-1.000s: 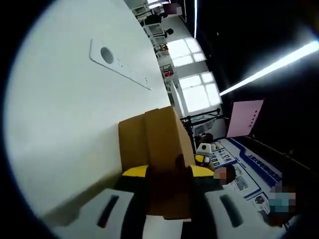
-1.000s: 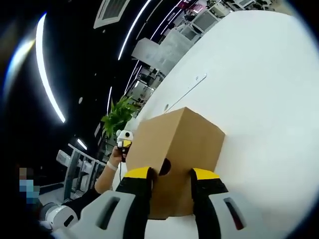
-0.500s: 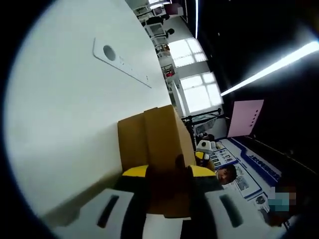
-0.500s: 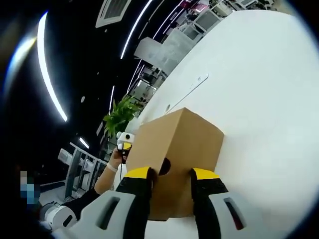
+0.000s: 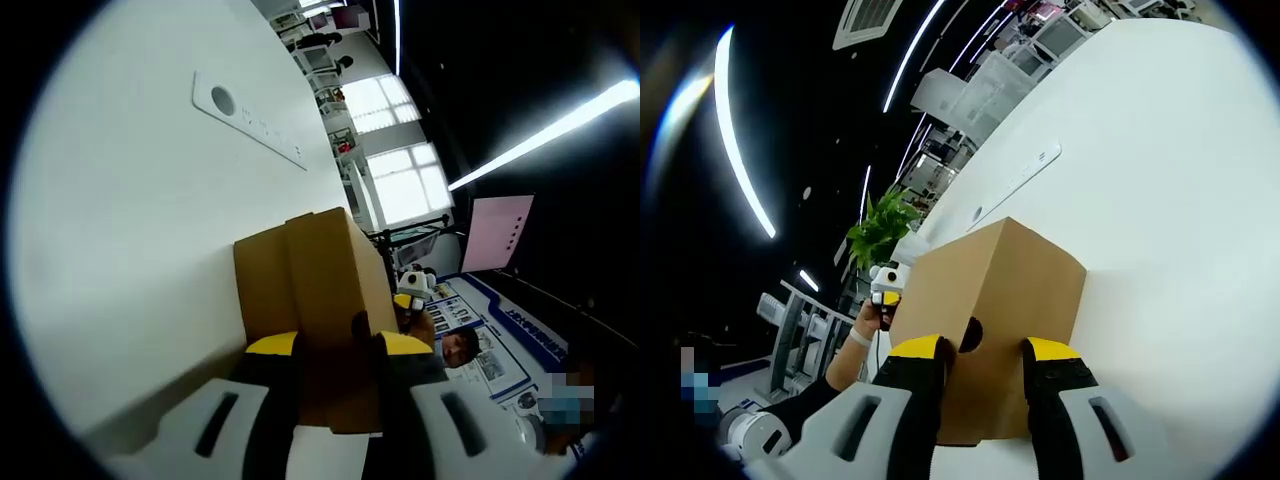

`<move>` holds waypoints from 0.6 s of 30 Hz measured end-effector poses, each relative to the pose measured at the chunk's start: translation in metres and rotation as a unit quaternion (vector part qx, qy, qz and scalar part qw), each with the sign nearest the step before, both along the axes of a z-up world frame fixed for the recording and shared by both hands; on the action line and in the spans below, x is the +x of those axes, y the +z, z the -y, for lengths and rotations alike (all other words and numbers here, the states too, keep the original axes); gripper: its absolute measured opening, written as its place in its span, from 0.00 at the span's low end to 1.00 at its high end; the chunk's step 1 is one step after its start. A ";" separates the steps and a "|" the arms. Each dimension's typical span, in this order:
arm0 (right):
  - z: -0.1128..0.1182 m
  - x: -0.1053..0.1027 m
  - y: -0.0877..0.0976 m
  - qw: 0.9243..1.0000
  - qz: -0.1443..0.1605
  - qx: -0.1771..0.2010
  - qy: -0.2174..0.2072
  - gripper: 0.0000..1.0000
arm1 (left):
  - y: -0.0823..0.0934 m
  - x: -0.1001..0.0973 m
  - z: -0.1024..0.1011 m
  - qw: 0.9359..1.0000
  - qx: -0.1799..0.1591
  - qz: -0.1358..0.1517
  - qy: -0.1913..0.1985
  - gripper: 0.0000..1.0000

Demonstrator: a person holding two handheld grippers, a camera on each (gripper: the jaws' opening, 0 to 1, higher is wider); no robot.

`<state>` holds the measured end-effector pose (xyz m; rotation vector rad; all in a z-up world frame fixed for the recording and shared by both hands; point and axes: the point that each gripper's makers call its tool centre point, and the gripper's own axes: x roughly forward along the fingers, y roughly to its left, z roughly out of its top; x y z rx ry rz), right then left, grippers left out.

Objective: Operate the shoe box by opening the lid, removing the specified soft item, and placing it in the target area until the item is outside and the box remains undamaged.

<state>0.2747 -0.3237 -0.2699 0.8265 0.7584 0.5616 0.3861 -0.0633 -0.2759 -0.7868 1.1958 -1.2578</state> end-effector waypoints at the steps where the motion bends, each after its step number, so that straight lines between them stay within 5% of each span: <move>1: -0.001 0.000 0.000 1.000 -0.001 -0.001 0.002 0.31 | 0.000 0.000 -0.001 1.000 0.000 -0.002 0.001 0.30; 9: -0.004 0.000 -0.001 1.000 -0.001 -0.001 0.010 0.31 | 0.000 -0.011 -0.002 1.000 0.004 0.001 0.002 0.30; 18: -0.004 0.004 -0.001 1.000 -0.003 -0.006 0.020 0.31 | 0.002 -0.047 0.001 1.000 -0.001 0.002 0.009 0.30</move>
